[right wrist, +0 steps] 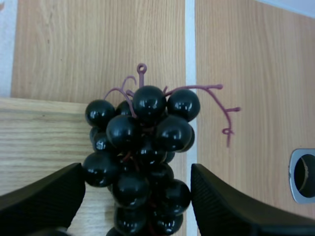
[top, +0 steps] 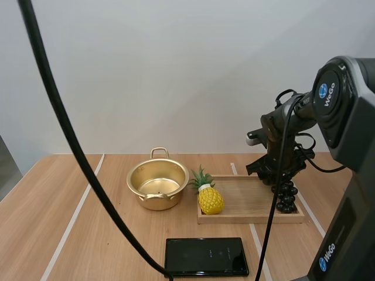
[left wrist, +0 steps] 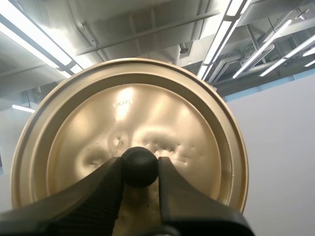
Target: Open the pot, put the grape inside, and close it
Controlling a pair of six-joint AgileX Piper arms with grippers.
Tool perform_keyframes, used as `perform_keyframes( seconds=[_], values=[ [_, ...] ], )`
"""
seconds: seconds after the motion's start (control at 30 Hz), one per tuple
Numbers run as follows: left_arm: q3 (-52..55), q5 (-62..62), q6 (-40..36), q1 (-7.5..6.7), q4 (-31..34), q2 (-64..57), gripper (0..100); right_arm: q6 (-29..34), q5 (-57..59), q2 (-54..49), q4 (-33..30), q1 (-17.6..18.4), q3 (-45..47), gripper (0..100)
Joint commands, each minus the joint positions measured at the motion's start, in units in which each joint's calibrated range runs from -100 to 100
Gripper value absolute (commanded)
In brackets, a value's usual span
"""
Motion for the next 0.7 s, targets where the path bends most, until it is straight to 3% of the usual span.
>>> perform_keyframes(
  seconds=[0.0,0.27,0.33,0.37,0.4,0.67],
  values=[
    [-0.41,0.02,-0.60,0.10,-0.23,-0.32,0,0.53,-0.87,0.81,-0.52,-0.59,0.05,100],
    [-0.41,1.30,-0.60,0.10,-0.23,-0.32,0,-0.55,-3.44,1.35,-0.52,-2.68,0.05,100],
    [-0.41,1.30,-0.60,0.10,-0.23,-0.32,0,-0.47,-2.21,1.35,-0.52,-2.77,0.05,44],
    [-0.41,1.30,-0.60,0.10,-0.23,-0.32,0,0.26,-1.04,1.21,-0.52,-2.77,0.05,6],
    [-0.41,1.30,-0.60,0.10,-0.23,-0.32,0,1.50,-0.54,1.05,-0.42,-2.77,0.05,0],
    [-0.41,1.30,-0.60,0.10,-0.23,-0.32,0,2.30,-0.54,-3.52,-0.01,-2.77,0.05,0]
  ],
)
